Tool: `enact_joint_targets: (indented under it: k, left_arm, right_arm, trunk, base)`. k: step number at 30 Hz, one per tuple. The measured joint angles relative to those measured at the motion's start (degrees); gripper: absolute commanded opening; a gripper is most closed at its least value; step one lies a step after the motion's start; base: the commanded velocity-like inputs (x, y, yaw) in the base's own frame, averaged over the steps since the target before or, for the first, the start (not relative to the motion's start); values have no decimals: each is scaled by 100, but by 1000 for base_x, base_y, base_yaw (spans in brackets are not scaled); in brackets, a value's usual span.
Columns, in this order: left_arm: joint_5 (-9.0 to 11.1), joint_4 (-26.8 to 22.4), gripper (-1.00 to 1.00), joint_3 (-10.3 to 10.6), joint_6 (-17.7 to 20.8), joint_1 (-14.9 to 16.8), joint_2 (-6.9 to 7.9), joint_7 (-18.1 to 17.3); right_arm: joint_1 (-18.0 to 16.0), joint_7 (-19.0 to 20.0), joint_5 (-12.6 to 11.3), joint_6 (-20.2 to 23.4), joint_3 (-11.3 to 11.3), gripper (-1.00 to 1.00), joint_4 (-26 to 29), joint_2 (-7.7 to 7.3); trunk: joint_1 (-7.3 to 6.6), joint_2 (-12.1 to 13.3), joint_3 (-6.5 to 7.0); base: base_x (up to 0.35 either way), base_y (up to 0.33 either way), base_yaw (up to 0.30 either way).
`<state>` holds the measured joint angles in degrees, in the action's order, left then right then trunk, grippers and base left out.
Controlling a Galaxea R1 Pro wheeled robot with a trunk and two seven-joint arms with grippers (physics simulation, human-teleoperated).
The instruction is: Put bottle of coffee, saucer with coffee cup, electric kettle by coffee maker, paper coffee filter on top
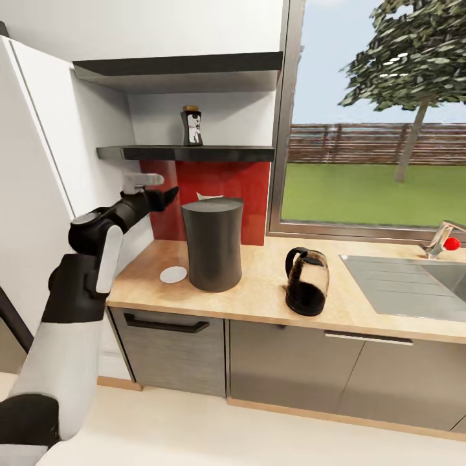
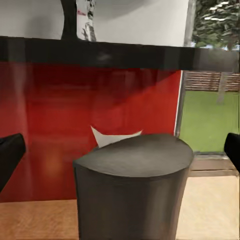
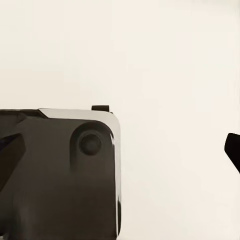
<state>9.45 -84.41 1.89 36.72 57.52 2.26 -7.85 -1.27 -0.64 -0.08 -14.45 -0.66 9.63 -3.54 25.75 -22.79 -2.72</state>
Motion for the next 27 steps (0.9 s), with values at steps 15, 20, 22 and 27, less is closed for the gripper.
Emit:
enact_joint_targets:
  k: [15, 20, 22, 27]
  left_arm:
    - [-85, 1933, 100, 261, 432, 2295, -470, 1192]
    - [-216, 2937, 100, 438, 245, 2971, -539, 1298]
    - [-334, 3374, 100, 462, -3, 3234, -573, 1360]
    - [-633, 3930, 100, 478, -324, 3605, -651, 1624]
  right_arm:
    - [0, 0, 4, -4, 18, 100, -9, -7]
    - [0, 0, 8, -4, 31, 100, -12, -7]
    - [0, 0, 8, -4, 32, 100, -12, -7]
    - [0, 0, 8, 2, 31, 100, -17, -7]
  trunk:
    - [0, 0, -1]
    - [0, 0, -2]
    - [0, 0, -1]
    - [0, 0, -2]
  base:
    - [0, 0, 0]
    - [0, 0, 0]
    - [0, 0, 0]
    - [0, 0, 0]
